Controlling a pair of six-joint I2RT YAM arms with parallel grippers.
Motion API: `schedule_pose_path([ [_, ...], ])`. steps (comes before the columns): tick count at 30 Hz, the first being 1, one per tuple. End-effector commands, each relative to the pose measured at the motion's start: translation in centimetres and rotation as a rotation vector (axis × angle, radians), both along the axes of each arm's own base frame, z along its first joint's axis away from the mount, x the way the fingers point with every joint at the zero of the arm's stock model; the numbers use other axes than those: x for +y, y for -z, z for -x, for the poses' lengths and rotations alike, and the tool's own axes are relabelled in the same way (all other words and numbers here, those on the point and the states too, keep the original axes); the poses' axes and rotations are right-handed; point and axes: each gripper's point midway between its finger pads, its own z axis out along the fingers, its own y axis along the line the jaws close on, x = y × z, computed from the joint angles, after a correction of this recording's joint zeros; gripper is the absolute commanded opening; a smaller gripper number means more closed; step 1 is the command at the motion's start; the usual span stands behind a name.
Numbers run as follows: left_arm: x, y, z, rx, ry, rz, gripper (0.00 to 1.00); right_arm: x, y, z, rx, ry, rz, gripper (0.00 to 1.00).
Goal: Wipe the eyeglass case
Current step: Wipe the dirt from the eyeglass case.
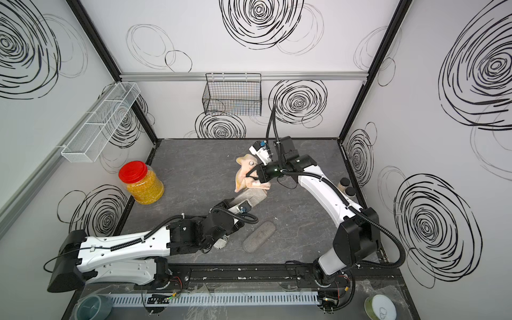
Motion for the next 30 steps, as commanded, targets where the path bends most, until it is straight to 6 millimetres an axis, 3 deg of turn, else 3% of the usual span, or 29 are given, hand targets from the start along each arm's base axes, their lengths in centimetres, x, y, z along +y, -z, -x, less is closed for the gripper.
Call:
schedule_pose_path([
  [1,-0.5,-2.2,-0.5,-0.049,-0.033,0.099,0.54,3.0,0.3,1.5,0.020,-0.091,-0.013,0.03],
  [3,-0.4,-2.1,-0.4,-0.050,-0.035,0.094,0.54,3.8,0.8,1.9,0.035,-0.114,-0.008,0.03],
  [6,-0.3,-2.0,-0.3,-0.048,-0.037,0.097,0.54,3.2,0.8,1.6,0.028,-0.087,0.014,0.02],
  [14,-0.2,-1.7,-0.4,-0.051,-0.043,0.100,0.54,-2.4,0.1,-1.7,-0.006,0.099,-0.001,0.02],
  [17,-0.4,-1.6,-0.5,-0.052,-0.042,0.095,0.54,-1.5,-0.5,-0.9,-0.011,0.054,-0.019,0.03],
  [25,-0.6,-1.3,-0.5,-0.041,-0.048,0.109,0.54,3.2,-0.3,2.8,0.031,-0.158,-0.055,0.03],
  [28,-0.5,-1.4,-0.5,-0.040,-0.051,0.117,0.54,3.7,-0.2,4.5,0.036,-0.221,-0.050,0.03],
  [30,-0.4,-1.4,-0.5,-0.041,-0.053,0.120,0.54,3.2,0.2,4.3,0.031,-0.196,-0.028,0.03],
])
